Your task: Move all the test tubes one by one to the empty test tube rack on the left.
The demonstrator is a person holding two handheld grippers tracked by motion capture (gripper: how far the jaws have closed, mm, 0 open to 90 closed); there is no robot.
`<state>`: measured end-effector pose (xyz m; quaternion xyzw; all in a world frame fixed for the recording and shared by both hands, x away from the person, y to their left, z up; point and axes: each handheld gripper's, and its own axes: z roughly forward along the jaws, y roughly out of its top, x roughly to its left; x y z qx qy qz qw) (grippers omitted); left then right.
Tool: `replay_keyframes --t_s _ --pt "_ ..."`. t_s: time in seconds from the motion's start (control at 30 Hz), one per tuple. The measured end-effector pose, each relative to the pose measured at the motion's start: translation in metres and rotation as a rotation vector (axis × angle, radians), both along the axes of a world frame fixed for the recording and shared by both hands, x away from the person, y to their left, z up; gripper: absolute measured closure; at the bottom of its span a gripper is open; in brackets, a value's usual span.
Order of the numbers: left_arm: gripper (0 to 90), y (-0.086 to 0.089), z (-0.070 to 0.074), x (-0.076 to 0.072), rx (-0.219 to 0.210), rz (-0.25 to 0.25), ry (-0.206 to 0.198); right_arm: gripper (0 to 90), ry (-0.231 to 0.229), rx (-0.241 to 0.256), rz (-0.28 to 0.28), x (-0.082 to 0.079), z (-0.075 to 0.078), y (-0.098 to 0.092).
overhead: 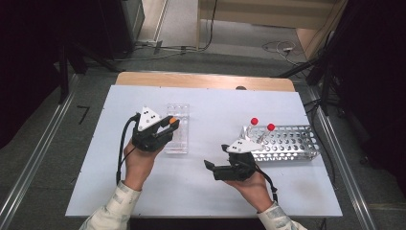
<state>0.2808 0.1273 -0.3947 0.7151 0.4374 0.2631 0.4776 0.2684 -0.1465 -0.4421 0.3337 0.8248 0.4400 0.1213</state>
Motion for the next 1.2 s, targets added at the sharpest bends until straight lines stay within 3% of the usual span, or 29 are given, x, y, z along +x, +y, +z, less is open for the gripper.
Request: replay_keyframes --t_s 0.37,0.6,0.83,1.2 --pt "61.4 -0.001 -0.004 0.002 0.005 -0.007 0.035 15.7 -0.011 -0.005 0.003 -0.001 0.000 -0.001" --pt "38.8 0.000 -0.004 0.003 -0.021 -0.005 0.060 17.7 -0.028 0.010 -0.032 0.000 0.005 -0.010" --pt "23.3 0.000 -0.003 0.002 -0.034 0.014 0.061 19.5 -0.072 0.006 -0.091 0.001 0.014 -0.037" --pt "23.2 -0.002 -0.003 0.001 -0.032 0.016 0.059 15.4 -0.120 -0.010 -0.254 0.006 0.021 -0.095"
